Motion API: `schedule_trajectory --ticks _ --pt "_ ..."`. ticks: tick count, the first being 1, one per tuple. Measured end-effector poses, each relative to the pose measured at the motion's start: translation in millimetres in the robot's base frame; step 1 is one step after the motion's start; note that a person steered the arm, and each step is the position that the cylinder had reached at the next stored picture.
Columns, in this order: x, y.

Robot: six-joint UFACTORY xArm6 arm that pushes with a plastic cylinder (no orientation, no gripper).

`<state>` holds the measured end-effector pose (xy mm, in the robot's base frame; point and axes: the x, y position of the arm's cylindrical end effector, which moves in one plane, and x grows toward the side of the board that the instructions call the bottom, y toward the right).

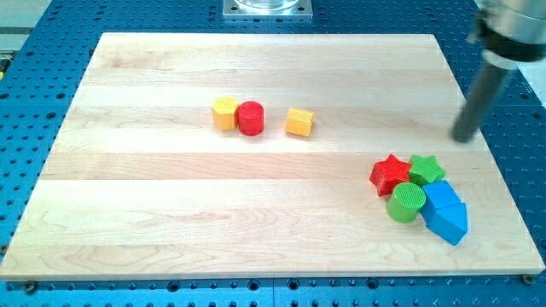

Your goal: Move the green star diagonally to the cube

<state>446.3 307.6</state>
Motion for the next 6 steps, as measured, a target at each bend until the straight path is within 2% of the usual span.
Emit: schedule_trajectory --ticks 1,3,4,5,6 --pt "61.4 0.1" --pt "67.0 -107.7" --pt "27.0 -163.9" --pt "23.6 -168.4" --pt "76.8 -129.5"
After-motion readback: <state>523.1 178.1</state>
